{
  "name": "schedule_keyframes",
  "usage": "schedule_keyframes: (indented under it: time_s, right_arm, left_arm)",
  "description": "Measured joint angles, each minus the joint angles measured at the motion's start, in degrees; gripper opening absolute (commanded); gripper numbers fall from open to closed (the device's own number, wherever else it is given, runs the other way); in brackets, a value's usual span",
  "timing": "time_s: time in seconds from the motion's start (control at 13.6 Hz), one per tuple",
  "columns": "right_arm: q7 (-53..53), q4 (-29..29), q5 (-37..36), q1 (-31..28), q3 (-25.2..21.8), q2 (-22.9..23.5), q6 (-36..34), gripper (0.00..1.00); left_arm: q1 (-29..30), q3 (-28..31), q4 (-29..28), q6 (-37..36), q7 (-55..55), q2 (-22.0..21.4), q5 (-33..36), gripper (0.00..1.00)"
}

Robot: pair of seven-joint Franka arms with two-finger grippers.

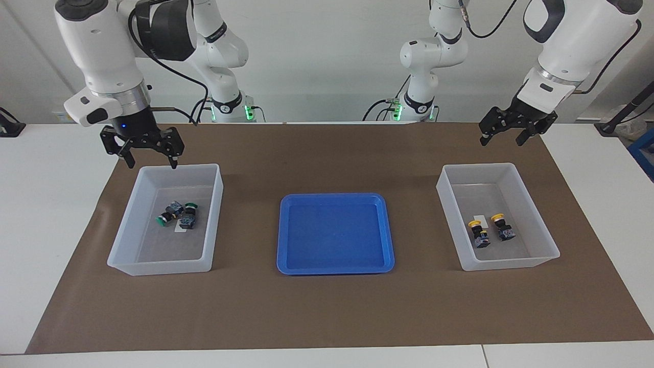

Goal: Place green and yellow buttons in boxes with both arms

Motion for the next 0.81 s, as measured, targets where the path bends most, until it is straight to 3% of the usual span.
schedule_keyframes:
  time_s: [0.37, 0.81]
  right_arm:
    - [0.0, 0.0, 0.0, 7.1, -7.8, -1.4, -6.5, 1.00]
    - [1.2, 0.0, 3.2, 8.1, -9.5, -1.9, -8.2, 1.00]
  left_arm:
    - [0.0, 0.0, 0.0, 0.1, 0.0, -0.1, 0.1, 1.00]
    - [0.0, -0.1, 0.1, 0.6, 0.0, -0.1, 0.1, 1.00]
